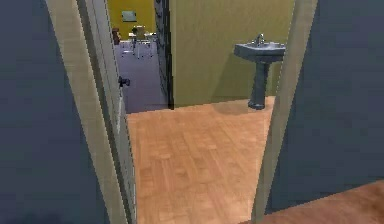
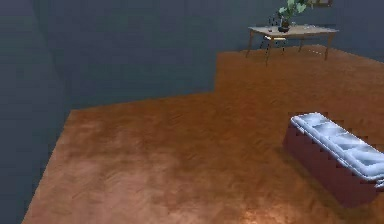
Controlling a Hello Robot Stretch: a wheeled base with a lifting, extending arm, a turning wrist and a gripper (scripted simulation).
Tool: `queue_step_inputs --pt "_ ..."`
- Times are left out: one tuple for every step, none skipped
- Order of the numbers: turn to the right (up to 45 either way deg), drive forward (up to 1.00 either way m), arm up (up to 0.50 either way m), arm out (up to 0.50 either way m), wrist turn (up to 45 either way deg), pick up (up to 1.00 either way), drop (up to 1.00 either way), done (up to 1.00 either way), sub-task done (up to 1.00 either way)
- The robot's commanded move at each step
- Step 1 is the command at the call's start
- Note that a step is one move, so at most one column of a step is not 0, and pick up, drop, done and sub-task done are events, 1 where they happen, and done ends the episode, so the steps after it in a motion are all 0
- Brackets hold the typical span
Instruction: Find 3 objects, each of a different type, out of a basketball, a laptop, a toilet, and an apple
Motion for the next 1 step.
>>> queue_step_inputs --pt "0.0 0.75 0.00 0.00 0.0 0.00 0.00 0.00 0.00"
